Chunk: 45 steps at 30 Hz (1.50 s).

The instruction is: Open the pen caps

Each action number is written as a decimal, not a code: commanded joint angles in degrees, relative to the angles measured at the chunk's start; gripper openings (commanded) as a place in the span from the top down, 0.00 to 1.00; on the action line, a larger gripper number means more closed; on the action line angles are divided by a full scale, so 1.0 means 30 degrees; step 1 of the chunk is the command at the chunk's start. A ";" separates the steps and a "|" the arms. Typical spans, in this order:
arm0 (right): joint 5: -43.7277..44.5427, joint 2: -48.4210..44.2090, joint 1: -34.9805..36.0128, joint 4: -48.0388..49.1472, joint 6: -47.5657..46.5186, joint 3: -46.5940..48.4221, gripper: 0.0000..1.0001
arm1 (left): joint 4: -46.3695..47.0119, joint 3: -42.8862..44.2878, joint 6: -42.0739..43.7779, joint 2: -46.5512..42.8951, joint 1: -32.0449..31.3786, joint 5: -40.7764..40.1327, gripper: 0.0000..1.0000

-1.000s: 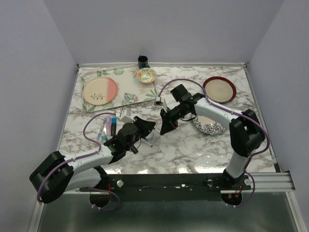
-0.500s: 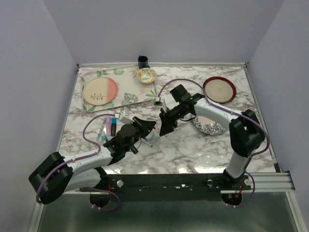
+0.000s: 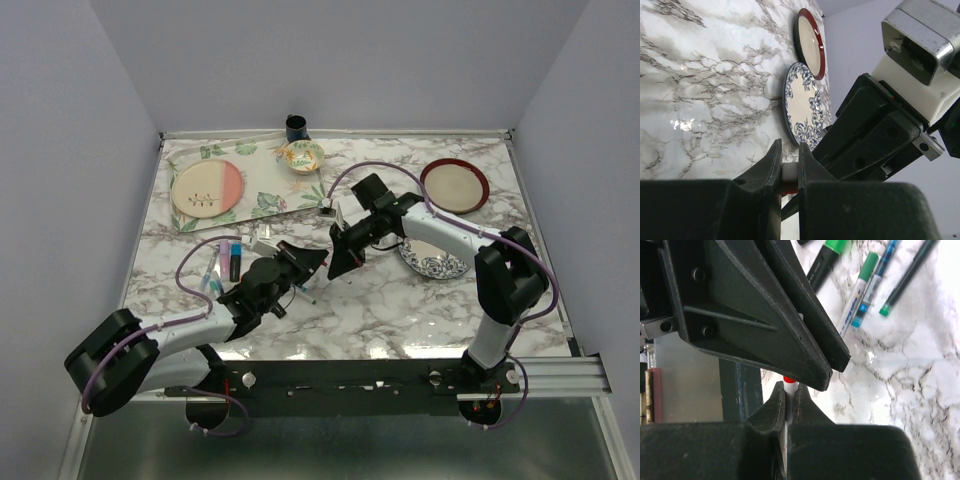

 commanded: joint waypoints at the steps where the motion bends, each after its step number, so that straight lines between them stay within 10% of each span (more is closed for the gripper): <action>1: 0.0147 0.0242 0.0763 -0.1463 -0.1386 0.0646 1.00 | -0.2431 -0.0679 0.0528 -0.3532 0.2478 -0.2687 1.00; 11: 0.2282 0.0448 0.0793 -0.1351 -0.1186 0.0647 0.99 | -0.6833 -0.2145 0.0763 -0.9809 0.7353 -0.1168 1.00; 14: 0.7514 0.0243 0.0764 0.0720 0.0803 0.0180 0.99 | -0.6863 -0.2205 0.1055 -0.9373 0.7383 0.0058 1.00; 23: 1.6200 0.1297 -0.1022 0.2840 0.3650 -0.0261 0.97 | -0.4901 -0.0070 0.3483 -0.1965 0.7091 0.4833 1.00; 45: 1.5353 0.3348 -0.3659 0.1933 0.3592 0.1086 0.79 | -1.1430 1.0655 0.8877 1.1486 0.5215 0.3961 0.86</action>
